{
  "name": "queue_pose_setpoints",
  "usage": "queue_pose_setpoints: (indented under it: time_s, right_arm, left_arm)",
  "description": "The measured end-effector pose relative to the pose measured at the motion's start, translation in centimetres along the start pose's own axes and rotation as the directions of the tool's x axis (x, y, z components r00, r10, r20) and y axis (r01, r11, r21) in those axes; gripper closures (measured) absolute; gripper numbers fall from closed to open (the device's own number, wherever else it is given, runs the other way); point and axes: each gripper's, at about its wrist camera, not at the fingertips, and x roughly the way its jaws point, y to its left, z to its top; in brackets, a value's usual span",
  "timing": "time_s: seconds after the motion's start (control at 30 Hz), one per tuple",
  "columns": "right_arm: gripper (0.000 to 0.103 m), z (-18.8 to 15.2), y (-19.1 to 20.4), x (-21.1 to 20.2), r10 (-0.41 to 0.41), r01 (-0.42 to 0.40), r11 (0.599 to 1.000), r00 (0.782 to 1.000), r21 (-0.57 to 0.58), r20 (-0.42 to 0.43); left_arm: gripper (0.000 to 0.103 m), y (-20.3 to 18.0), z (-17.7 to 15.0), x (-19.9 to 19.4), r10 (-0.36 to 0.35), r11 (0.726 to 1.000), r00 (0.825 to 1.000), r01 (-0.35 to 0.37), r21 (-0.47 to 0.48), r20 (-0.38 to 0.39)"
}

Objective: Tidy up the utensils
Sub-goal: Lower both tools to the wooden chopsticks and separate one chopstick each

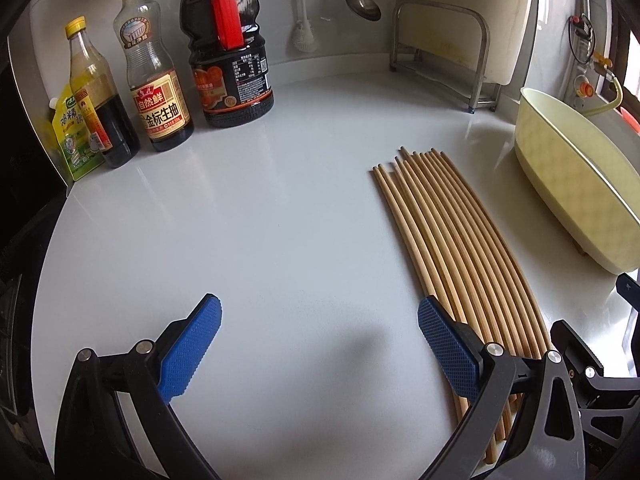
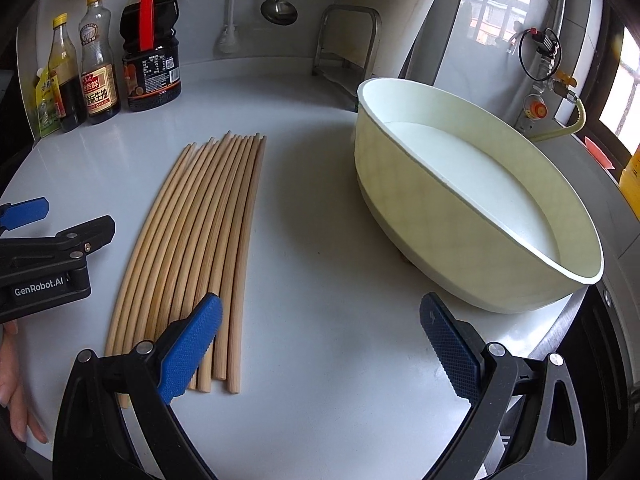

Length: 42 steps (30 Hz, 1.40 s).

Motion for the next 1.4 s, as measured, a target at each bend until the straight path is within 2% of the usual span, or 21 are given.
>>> queue_pose_setpoints:
  time_s: [0.3, 0.73, 1.0, 1.23, 1.4]
  right_arm:
    - [0.008, 0.0, 0.2, 1.2, -0.001, 0.001, 1.0, 1.0, -0.014, -0.014]
    - [0.009, 0.8, 0.6, 2.8, -0.011, 0.01, 0.999, 1.0, -0.041, -0.011]
    - [0.008, 1.3, 0.1, 3.5, 0.05, -0.05, 0.998, 0.999, -0.031, -0.014]
    - [0.008, 1.0, -0.7, 4.0, 0.117, -0.117, 0.993, 0.992, 0.015, -0.036]
    - [0.008, 1.0, -1.0, 4.1, 0.14, -0.138, 0.99, 0.989, 0.031, -0.044]
  left_arm:
    - [0.006, -0.1, -0.2, 1.1, -0.002, 1.0, 0.999, 0.002, 0.0, -0.039]
    - [0.006, 0.1, 0.2, 1.7, 0.013, 1.0, 0.999, -0.013, -0.002, -0.047]
    - [0.006, 0.2, 0.6, 2.1, 0.014, 1.0, 0.998, -0.015, -0.017, -0.056]
    - [0.006, 0.7, 1.0, 2.2, -0.066, 0.996, 0.996, 0.063, -0.064, -0.053]
    - [0.006, 0.8, 1.2, 2.3, -0.063, 0.995, 0.996, 0.058, -0.079, -0.057]
